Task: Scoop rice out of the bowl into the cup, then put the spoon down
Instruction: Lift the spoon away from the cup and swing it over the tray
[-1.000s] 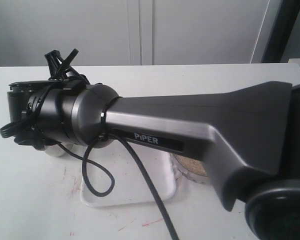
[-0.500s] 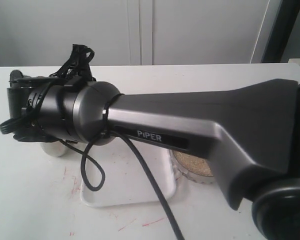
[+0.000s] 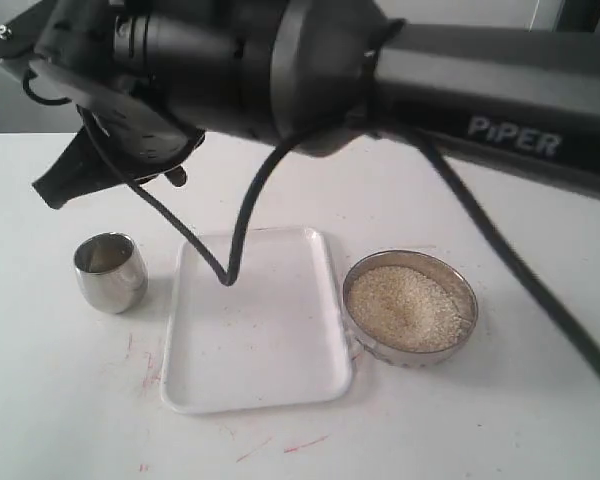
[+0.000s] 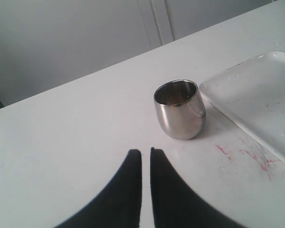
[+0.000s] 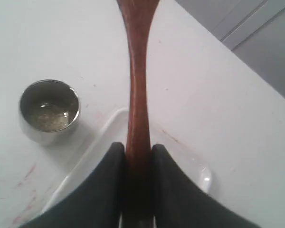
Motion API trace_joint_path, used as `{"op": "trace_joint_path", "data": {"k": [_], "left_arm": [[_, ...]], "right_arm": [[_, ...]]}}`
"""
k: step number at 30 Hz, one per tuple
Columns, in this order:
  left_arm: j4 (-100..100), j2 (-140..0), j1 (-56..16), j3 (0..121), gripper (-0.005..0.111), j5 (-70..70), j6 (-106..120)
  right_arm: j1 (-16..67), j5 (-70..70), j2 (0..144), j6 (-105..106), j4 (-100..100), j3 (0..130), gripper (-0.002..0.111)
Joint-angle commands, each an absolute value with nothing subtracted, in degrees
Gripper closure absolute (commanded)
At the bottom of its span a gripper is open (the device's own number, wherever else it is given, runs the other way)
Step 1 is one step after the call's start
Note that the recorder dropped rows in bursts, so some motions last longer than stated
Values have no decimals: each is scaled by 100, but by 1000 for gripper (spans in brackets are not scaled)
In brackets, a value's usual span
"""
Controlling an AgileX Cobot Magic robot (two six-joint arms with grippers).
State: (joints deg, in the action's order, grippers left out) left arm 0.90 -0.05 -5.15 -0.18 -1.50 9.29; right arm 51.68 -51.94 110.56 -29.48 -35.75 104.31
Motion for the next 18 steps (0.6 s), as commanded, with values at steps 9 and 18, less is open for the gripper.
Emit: {"op": "trace_joint_path", "data": {"k": [9, 18], "left_arm": [[51, 0, -531, 0, 92, -113, 921], [51, 0, -531, 0, 92, -113, 921]], "right_arm": [[4785, -6208, 10235, -3642, -2023, 10458, 108], [4785, -6638, 10010, -3673, -1969, 9896, 108]]}}
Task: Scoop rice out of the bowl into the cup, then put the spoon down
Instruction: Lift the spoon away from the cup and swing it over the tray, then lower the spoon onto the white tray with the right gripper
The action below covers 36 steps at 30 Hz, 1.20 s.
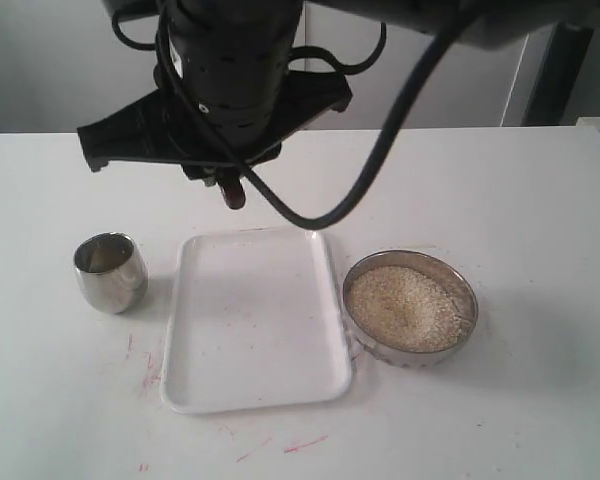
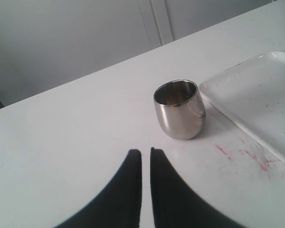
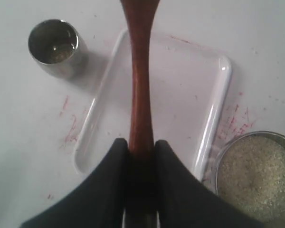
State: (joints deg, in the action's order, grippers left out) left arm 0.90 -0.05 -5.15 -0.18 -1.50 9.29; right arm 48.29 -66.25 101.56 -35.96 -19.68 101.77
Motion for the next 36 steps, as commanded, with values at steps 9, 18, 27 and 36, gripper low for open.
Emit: {"op": "trace_joint_path", "data": {"k": [9, 18, 27, 36], "left_arm": [[51, 0, -531, 0, 92, -113, 921], [51, 0, -531, 0, 92, -113, 921], [51, 0, -531, 0, 92, -113, 921], [51, 0, -531, 0, 92, -113, 921]], "right_arm": [[4688, -6047, 9753, -3898, -1897, 8859, 108], [4381, -4798, 9545, -3898, -1236, 7729, 108], [4219, -3333, 9545, -3898, -181, 6889, 108], [4219, -2505, 9555, -3926, 181, 6369, 108]]}}
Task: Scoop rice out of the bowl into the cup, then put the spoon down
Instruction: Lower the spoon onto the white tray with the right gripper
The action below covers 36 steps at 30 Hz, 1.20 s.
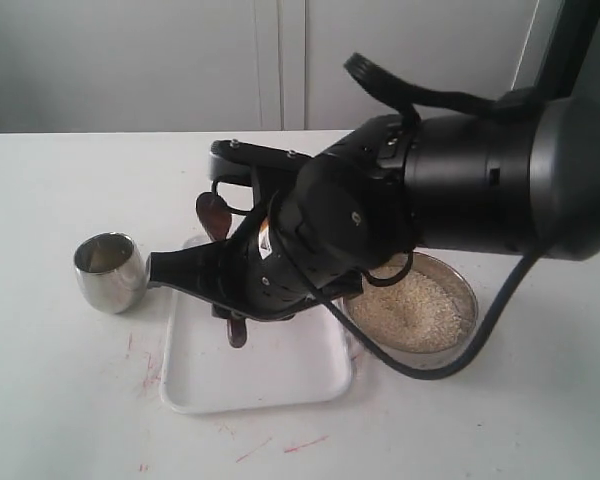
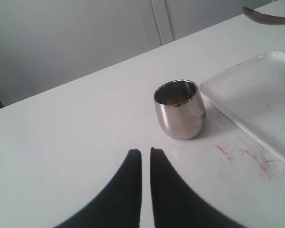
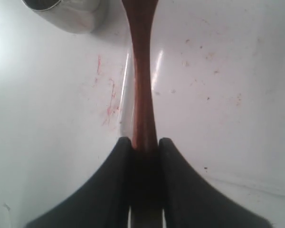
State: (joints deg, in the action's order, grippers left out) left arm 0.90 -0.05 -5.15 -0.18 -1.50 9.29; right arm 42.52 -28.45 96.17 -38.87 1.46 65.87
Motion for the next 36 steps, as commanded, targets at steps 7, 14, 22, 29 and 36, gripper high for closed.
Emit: {"op": "trace_joint_path", "data": {"k": [7, 14, 22, 29, 36], "left_arm": [[51, 0, -531, 0, 92, -113, 921], [51, 0, -531, 0, 92, -113, 921], [51, 0, -531, 0, 92, -113, 921], [51, 0, -531, 0, 92, -113, 921], [51, 0, -531, 0, 92, -113, 921]], "right_arm": [[4219, -1748, 9555, -4265, 197, 5869, 108], [4219, -1346, 10053, -4416, 197, 5739, 108], [3938, -1014, 10356, -4416, 197, 5739, 108], [3924, -707, 10559, -4416, 197, 5761, 108], [3924, -481, 10690, -4405, 197, 5761, 108]]}}
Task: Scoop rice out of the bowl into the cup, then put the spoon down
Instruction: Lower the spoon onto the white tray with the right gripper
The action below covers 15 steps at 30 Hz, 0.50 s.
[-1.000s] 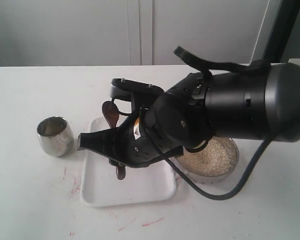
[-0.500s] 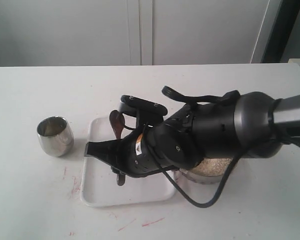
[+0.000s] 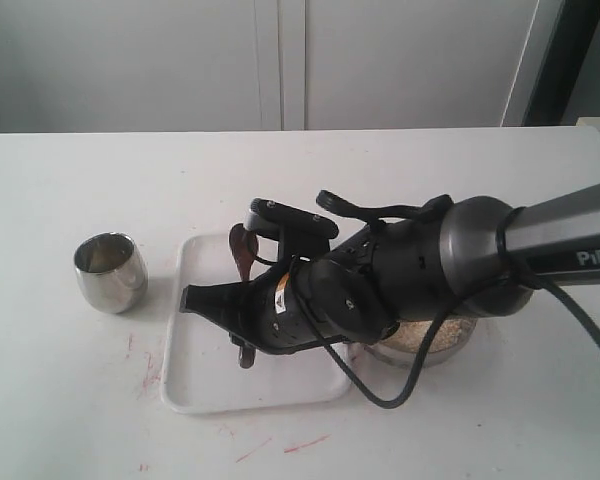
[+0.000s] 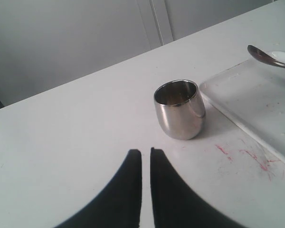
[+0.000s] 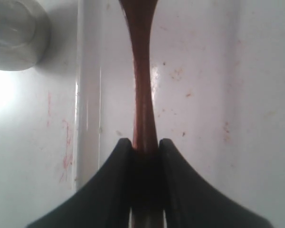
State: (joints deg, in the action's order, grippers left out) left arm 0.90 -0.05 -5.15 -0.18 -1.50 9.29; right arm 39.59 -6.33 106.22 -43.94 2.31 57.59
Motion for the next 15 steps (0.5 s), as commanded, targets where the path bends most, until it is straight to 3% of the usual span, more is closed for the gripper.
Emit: {"op": "trace_joint_path", "data": {"k": [1, 15], "left_arm": [[51, 0, -531, 0, 92, -113, 921], [51, 0, -531, 0, 92, -113, 921]], "right_arm": [[3924, -463, 10714, -4396, 197, 5761, 108], [3924, -300, 10956, -4346, 0, 5761, 108]]}}
